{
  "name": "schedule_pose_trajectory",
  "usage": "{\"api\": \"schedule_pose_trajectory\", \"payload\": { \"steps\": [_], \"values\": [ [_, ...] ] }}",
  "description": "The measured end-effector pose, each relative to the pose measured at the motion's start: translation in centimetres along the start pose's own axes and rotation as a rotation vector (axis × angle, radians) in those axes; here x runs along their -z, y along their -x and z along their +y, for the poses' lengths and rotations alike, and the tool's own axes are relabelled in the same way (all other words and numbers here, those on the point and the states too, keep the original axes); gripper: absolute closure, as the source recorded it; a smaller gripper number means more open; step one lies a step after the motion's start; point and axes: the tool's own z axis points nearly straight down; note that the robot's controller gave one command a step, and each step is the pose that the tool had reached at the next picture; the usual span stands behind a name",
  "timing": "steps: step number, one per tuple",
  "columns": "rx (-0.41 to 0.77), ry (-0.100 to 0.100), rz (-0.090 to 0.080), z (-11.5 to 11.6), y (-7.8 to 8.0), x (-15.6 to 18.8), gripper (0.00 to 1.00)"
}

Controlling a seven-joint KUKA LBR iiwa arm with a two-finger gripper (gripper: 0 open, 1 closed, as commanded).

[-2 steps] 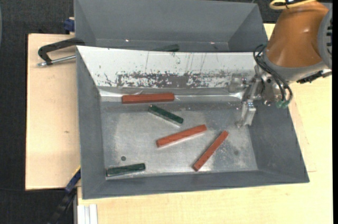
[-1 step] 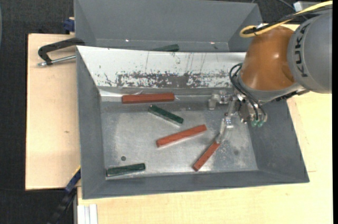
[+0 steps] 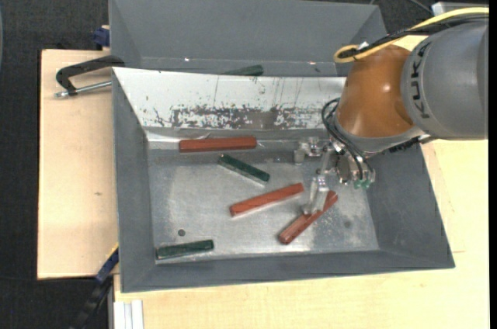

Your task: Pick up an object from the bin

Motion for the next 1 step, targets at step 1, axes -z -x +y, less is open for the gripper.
{"api": "schedule_pose_trajectory", "payload": {
  "steps": [1],
  "values": [
    [-0.005, -0.003, -0.005, 1.94, -1.04, -0.09, 0.00]
  ]
}}
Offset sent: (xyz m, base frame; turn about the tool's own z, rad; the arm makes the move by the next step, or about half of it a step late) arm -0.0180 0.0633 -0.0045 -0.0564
